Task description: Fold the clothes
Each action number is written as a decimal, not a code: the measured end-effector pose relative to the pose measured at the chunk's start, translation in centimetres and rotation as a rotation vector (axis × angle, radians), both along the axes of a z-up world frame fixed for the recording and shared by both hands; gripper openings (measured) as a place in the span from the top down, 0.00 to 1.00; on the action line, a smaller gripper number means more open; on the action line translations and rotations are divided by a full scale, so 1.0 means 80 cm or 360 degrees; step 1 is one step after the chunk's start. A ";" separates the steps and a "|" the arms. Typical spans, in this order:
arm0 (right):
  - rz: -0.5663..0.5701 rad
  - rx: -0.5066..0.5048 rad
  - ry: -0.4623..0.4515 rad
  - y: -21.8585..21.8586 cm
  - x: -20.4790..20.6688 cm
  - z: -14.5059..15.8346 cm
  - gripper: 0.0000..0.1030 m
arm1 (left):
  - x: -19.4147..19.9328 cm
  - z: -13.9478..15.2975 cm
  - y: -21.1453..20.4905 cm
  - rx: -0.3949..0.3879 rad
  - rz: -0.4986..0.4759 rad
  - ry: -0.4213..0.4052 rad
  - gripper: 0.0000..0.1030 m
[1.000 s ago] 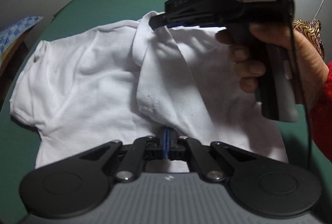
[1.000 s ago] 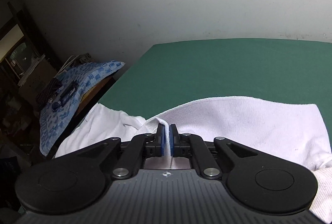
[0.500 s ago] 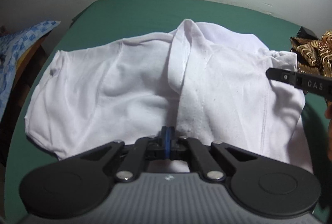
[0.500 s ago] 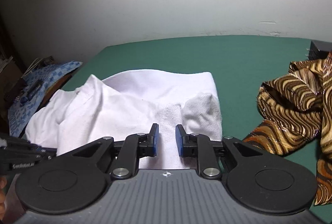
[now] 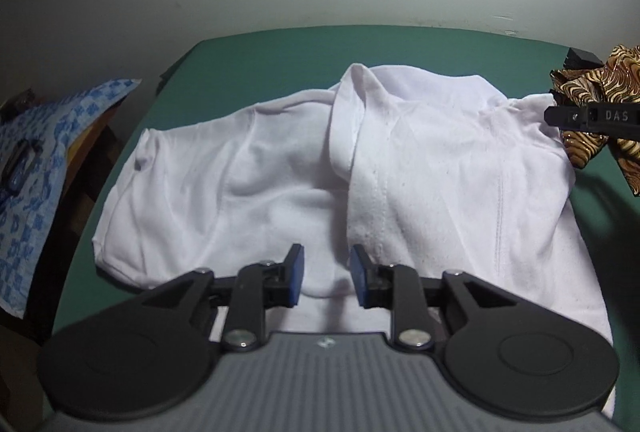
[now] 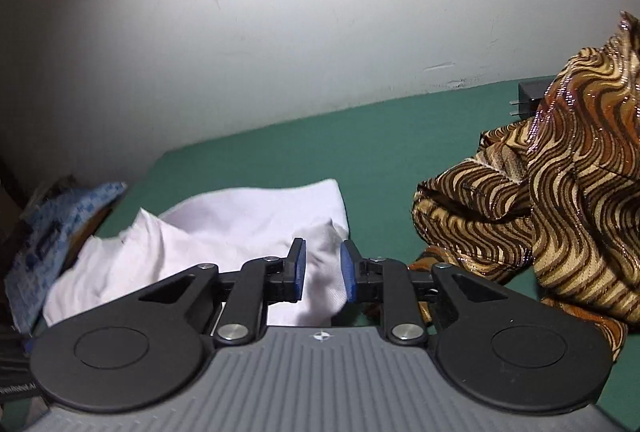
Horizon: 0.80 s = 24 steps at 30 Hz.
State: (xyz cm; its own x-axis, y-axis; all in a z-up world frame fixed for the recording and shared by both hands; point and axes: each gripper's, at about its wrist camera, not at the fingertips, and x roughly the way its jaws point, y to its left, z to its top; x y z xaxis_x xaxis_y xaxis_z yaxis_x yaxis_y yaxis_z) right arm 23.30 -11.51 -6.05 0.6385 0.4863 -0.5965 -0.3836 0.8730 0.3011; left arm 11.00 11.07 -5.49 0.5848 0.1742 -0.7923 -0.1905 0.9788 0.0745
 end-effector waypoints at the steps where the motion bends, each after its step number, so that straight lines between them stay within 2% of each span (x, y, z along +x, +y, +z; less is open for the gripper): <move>1: 0.0014 -0.0012 0.0012 0.008 0.005 -0.002 0.97 | 0.006 -0.003 -0.004 -0.0018 -0.0013 0.0019 0.87; 2: 0.0022 0.0031 0.0033 0.013 0.013 -0.002 0.97 | 0.011 -0.006 -0.009 -0.0021 -0.0022 0.0028 0.97; 4: 0.0035 0.0149 0.0098 0.023 0.033 -0.005 0.97 | 0.017 -0.012 -0.020 0.0038 -0.0004 0.0044 0.98; 6: -0.0014 0.0116 0.0148 0.039 0.053 -0.015 0.99 | 0.020 -0.019 -0.024 0.0100 0.0031 0.0076 0.98; 8: -0.0054 -0.0069 0.0083 0.052 0.058 -0.023 1.00 | 0.016 -0.022 -0.022 0.0128 0.0047 0.0089 0.98; 10: 0.0002 -0.0179 -0.0026 0.054 0.040 -0.015 1.00 | 0.009 -0.019 -0.017 0.0102 0.0040 0.0090 0.96; 12: 0.0019 -0.0163 -0.0141 0.044 0.006 0.005 0.90 | -0.007 -0.011 -0.008 0.0084 0.0037 0.0048 0.86; 14: 0.0055 -0.0092 -0.0217 0.033 -0.029 0.021 0.83 | -0.022 -0.004 0.001 0.0075 0.0053 0.0021 0.85; 15: 0.0141 -0.0042 -0.0184 0.030 -0.043 0.023 0.79 | -0.030 -0.002 0.006 0.0054 0.0066 0.0013 0.85; 18: 0.0332 -0.0028 0.0018 0.039 -0.057 0.001 0.80 | -0.049 0.000 0.014 0.0019 0.0088 0.0009 0.85; 20: 0.0256 -0.0119 0.0040 0.040 -0.052 -0.015 0.83 | -0.057 -0.004 0.016 0.0022 0.0089 0.0026 0.85; 21: 0.0192 -0.0098 0.0069 0.035 -0.048 -0.017 0.95 | -0.059 -0.008 0.018 0.0026 0.0090 0.0042 0.84; 23: 0.0054 0.0003 0.0151 0.021 -0.038 -0.018 0.93 | -0.063 -0.016 0.020 0.0036 0.0093 0.0076 0.84; 24: 0.0058 0.0034 0.0150 0.023 -0.041 -0.013 0.87 | -0.066 -0.020 0.021 0.0043 0.0095 0.0088 0.83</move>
State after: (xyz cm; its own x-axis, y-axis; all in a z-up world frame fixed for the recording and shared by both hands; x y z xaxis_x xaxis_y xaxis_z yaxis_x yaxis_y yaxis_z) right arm 20.01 -9.67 -7.08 0.5619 0.5214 -0.6423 -0.3839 0.8521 0.3558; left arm 5.74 12.76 -7.09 0.5284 0.2289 -0.8176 -0.2431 0.9634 0.1126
